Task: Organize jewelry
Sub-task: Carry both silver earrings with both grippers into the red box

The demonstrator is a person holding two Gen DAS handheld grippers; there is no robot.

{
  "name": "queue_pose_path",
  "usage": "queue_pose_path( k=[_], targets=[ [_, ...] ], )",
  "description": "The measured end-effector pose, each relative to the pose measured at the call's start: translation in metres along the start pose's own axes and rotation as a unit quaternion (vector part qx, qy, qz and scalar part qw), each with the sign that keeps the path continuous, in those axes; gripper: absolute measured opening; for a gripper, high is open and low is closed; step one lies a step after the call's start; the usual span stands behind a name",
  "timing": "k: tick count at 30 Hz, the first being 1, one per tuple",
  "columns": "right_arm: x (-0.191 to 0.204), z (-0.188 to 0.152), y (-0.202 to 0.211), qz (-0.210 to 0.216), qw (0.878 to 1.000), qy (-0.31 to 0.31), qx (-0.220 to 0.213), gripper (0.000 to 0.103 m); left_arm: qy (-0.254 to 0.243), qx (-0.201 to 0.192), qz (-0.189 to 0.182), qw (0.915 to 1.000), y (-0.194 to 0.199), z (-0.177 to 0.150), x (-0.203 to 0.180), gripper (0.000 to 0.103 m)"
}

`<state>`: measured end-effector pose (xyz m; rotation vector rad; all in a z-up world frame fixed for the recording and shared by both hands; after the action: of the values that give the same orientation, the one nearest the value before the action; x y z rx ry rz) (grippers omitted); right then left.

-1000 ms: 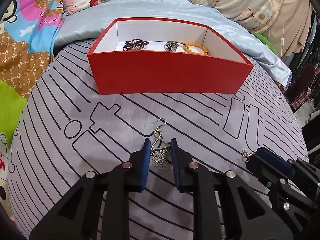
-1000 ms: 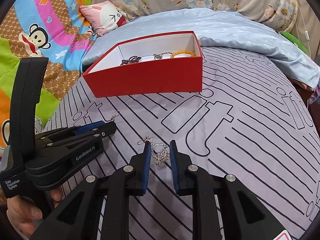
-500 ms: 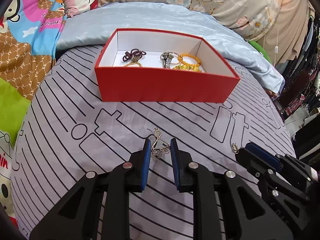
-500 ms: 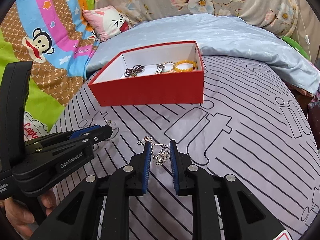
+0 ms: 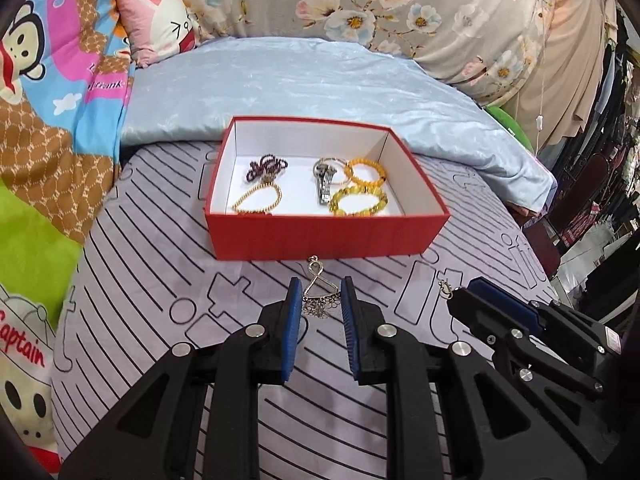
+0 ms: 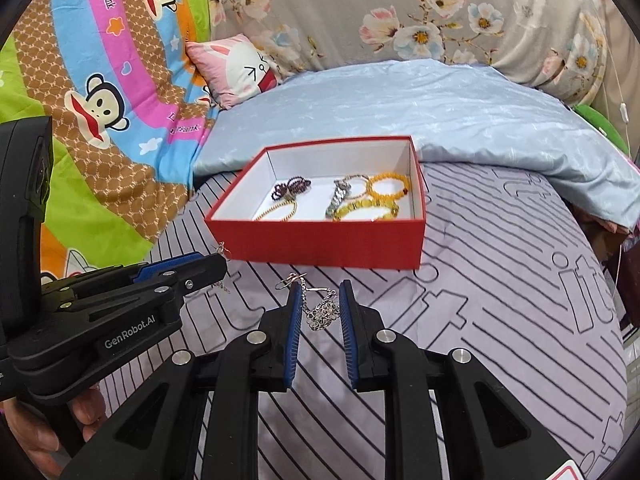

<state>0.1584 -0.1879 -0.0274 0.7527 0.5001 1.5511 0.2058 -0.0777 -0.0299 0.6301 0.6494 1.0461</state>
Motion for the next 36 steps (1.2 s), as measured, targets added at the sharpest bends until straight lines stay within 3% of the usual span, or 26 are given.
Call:
queue_pose_path(
  k=[16, 24, 36],
  targets=[
    [0.000, 0.075, -0.004, -0.002, 0.999, 0.021, -0.050, 0.017, -0.024, -0.049, 0.026, 0.9982, 0.003, 0.070, 0.000, 0.019],
    [-0.005, 0.104, -0.028, -0.007, 0.998, 0.024, -0.050, 0.017, -0.021, -0.048, 0.041, 0.9978, -0.021, 0.096, 0.007, 0.019],
    [-0.021, 0.117, -0.067, -0.015, 0.999, 0.018, -0.033, 0.017, -0.019, -0.034, 0.058, 0.9975, -0.061, 0.113, 0.015, 0.019]
  ],
)
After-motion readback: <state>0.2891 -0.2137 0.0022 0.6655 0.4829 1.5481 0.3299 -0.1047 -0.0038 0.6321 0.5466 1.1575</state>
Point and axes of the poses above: each gripper's, at about its wrist camera, not at the fingertips, and y roughly against the way its jaws point, x to its left, z to its top, the point moved 7 cm from there along -y, roughly the way its jaws point, and after that the axes turned 2 degrees about x, right-handed, at the moved point
